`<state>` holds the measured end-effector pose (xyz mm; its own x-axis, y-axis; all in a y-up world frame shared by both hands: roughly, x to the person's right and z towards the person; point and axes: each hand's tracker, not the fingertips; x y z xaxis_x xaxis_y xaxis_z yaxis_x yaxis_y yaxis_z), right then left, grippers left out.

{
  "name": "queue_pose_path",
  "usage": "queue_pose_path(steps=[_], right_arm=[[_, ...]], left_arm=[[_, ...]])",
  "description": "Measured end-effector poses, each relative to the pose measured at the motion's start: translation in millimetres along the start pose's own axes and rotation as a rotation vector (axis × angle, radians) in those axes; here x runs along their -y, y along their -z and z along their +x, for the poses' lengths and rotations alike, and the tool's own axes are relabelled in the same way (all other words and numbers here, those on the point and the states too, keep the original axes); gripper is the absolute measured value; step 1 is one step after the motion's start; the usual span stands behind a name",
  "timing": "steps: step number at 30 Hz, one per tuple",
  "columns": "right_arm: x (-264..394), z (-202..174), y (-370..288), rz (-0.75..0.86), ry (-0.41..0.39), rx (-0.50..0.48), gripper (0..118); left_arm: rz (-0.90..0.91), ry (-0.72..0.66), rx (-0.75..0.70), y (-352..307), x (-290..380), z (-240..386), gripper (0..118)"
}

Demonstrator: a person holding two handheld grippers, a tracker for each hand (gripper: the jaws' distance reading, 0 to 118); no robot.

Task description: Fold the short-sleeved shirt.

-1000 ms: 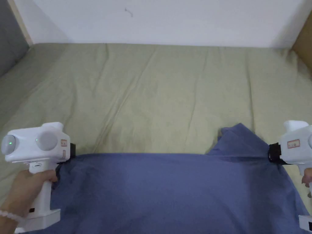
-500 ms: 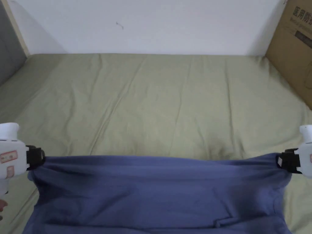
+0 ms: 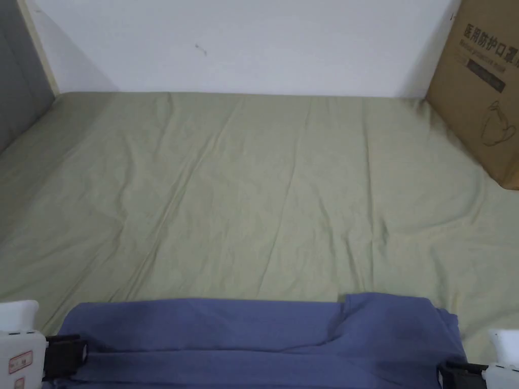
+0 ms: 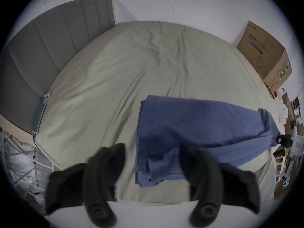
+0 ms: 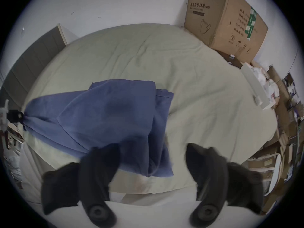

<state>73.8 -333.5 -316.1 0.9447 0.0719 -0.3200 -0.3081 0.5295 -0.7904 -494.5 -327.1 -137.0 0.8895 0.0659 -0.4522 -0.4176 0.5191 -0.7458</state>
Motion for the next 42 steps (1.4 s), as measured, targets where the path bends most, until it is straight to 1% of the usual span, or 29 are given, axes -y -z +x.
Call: queue_pose_path(steps=[1,5,6,7,8,9,10,12,14,17,18,19,20,21,22,24,25,30,31,32,34,35,36,37,38,39,40,41,42], right_arm=[[-1.6,-2.0,-8.3,0.051,0.004,0.001,90],[-17.3,-18.0,-42.5,0.169,0.033,-0.083,88],[-20.4,-26.0,-49.5,0.212,0.019,-0.111,83],[-23.2,-35.0,-55.3,0.245,0.002,-0.131,66],[-26.0,-46.6,-59.8,0.277,-0.017,-0.139,45],[-26.8,-60.5,-62.6,0.307,-0.029,-0.139,20],[-27.9,-71.9,-64.1,0.33,-0.023,-0.141,0],[-29.7,-94.4,-62.7,0.343,-0.014,-0.222,0],[-31.5,-115.1,-56.1,0.307,-0.038,-0.285,0],[-33.8,-139.4,-42.8,0.281,-0.076,-0.315,0],[-34.8,-145.9,-39.7,0.273,-0.074,-0.319,0],[-35.7,-150.6,-37.9,0.256,-0.079,-0.344,0],[-36.6,-155.1,-36.2,0.243,-0.082,-0.371,0],[-35.4,-158.1,-34.2,0.236,-0.085,-0.381,0],[-35.3,-161.5,-33.3,0.23,-0.098,-0.387,0],[-34.0,-167.8,-32.1,0.227,-0.134,-0.38,0],[-31.5,-170.3,-31.7,0.223,-0.146,-0.375,0],[-30.0,-175.5,-23.9,0.187,-0.163,-0.377,0],[-29.6,-175.6,-22.7,0.183,-0.161,-0.376,0],[-29.8,-175.2,-21.2,0.179,-0.159,-0.376,0],[-28.6,-176.6,-20.6,0.165,-0.161,-0.374,0],[-28.7,-176.3,-19.2,0.162,-0.166,-0.372,0],[-29.1,-176.1,-17.2,0.157,-0.172,-0.37,0],[-28.6,-178.0,-17.1,0.153,-0.172,-0.365,0],[-29.2,-178.1,-14.7,0.145,-0.169,-0.363,0],[-29.5,-178.0,-12.7,0.136,-0.164,-0.365,0],[-29.4,-177.8,-11.0,0.129,-0.155,-0.365,0],[-28.8,-178.0,-10.8,0.122,-0.148,-0.371,0],[-28.0,-177.2,-10.4,0.118,-0.144,-0.375,0]], left_arm=[[0.024,-0.019,0.008,-6.8,-1.3,-1.7,102],[0.102,-0.116,0.078,-38.7,-7.0,-6.7,100],[0.121,-0.145,0.121,-45.6,-6.2,-8.0,94],[0.135,-0.166,0.162,-52.7,-5.3,-7.0,71],[0.156,-0.184,0.199,-57.4,-2.4,-6.6,42],[0.15,-0.191,0.213,-58.2,0.7,-5.7,10],[0.14,-0.199,0.213,-57.1,4.4,-4.8,1],[0.13,-0.208,0.204,-51.3,15.2,-4.8,0],[0.106,-0.232,0.193,-48.0,25.4,-9.4,0],[0.129,-0.352,0.259,-43.7,36.9,-27.4,0],[0.141,-0.399,0.277,-42.2,39.5,-35.1,1],[0.143,-0.443,0.301,-38.3,39.8,-43.6,29],[0.117,-0.48,0.317,-30.6,41.1,-50.5,66],[0.094,-0.514,0.331,-21.6,43.0,-55.5,100],[0.094,-0.542,0.347,-14.8,45.4,-59.3,118],[0.104,-0.632,0.377,-7.5,48.2,-64.5,117],[0.077,-0.657,0.385,-1.5,49.0,-65.9,117],[-0.04,-0.694,0.442,35.2,52.9,-59.8,117],[-0.047,-0.706,0.458,48.5,55.5,-60.2,118],[-0.033,-0.708,0.433,52.2,55.2,-58.7,118],[-0.022,-0.743,0.444,49.3,50.2,-57.8,117],[-0.008,-0.771,0.455,51.2,51.0,-64.7,111],[-0.003,-0.764,0.457,51.7,48.6,-65.2,94],[0.011,-0.759,0.422,51.2,45.5,-62.6,46],[-0.002,-0.745,0.311,51.9,42.1,-60.4,8],[-0.013,-0.741,0.294,58.2,45.7,-63.7,9],[-0.014,-0.817,0.387,65.8,50.1,-65.6,9],[-0.027,-0.909,0.436,66.8,52.8,-66.5,9],[-0.012,-0.901,0.421,64.0,51.6,-66.6,9]])
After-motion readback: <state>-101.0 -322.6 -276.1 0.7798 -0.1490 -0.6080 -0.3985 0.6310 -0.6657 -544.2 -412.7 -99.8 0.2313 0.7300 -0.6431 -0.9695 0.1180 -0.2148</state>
